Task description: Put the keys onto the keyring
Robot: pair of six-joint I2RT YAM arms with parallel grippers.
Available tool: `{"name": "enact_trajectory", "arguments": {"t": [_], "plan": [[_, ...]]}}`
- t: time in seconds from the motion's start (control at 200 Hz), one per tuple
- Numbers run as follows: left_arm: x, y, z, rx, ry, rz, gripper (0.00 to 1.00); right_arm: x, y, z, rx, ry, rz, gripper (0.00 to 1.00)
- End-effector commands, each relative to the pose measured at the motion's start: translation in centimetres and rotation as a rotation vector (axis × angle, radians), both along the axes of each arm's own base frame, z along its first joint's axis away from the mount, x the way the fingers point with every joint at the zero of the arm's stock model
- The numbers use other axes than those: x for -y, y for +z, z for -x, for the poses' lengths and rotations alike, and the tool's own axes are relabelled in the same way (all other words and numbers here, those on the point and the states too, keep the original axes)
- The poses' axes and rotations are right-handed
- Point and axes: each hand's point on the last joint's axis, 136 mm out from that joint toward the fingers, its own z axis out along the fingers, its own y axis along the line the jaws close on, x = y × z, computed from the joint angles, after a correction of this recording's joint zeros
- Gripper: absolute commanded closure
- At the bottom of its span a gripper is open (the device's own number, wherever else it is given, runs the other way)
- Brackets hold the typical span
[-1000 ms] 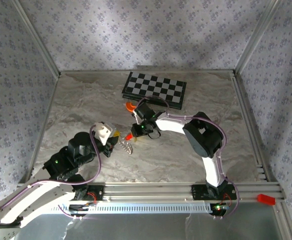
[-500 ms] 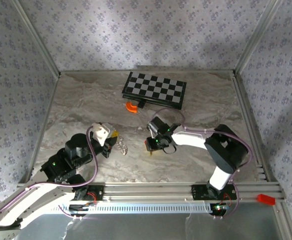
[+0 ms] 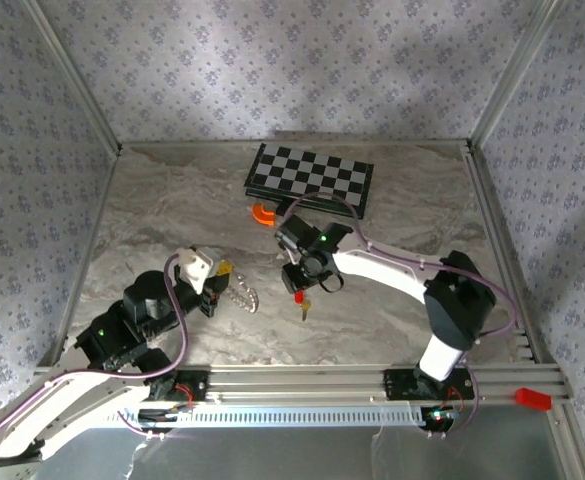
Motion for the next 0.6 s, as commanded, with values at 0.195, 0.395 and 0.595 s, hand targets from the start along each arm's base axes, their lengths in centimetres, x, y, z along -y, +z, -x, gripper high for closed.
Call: {"name": "enact_trajectory", "arguments": {"t": [0.195, 0.395, 0.595], "plan": [[-1.0, 1.4, -0.6, 0.037, 0.062, 0.033, 1.00, 1.3, -2.3, 2.9, -0.128, 0.231, 0.257, 0.57], [-0.6, 0.9, -0.7, 0.025, 0.057, 0.023, 1.00, 1.2, -4.3, 3.6, -0.157, 0.294, 0.308, 0.58], [-0.6, 0.6, -0.8, 0.019, 0.062, 0.018, 1.00, 0.8, -5.7, 3.5, -0.171, 0.300, 0.317, 0.61]]}}
